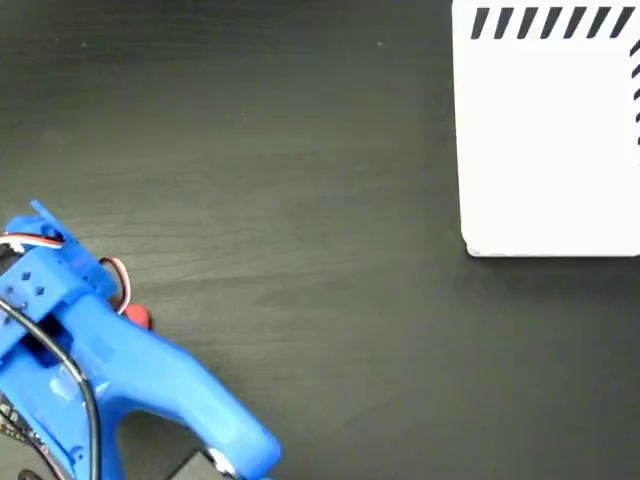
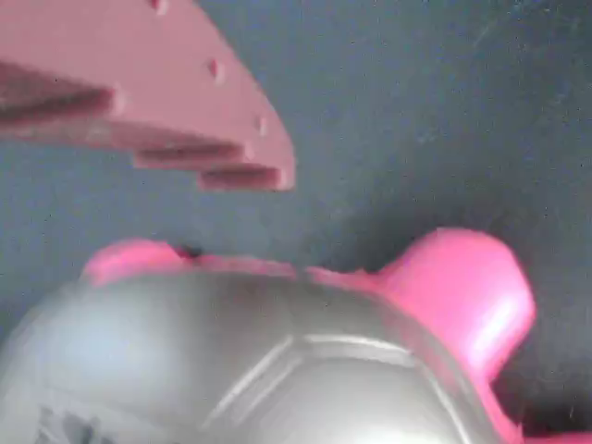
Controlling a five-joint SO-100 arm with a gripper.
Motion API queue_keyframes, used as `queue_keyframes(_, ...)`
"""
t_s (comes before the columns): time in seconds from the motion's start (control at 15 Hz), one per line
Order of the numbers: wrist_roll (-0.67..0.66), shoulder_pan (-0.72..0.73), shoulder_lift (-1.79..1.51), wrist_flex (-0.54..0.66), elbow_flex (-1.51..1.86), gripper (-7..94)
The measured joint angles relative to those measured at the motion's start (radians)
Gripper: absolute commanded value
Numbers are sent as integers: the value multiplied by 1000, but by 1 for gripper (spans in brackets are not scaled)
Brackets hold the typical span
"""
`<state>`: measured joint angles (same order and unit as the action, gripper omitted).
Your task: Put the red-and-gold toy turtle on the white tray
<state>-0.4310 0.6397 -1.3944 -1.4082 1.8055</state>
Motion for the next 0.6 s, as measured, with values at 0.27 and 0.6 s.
queue_keyframes(0.27, 0, -2, 17, 35, 20, 60)
queue_keyframes(0.6, 0, 0, 18, 78, 35, 16)
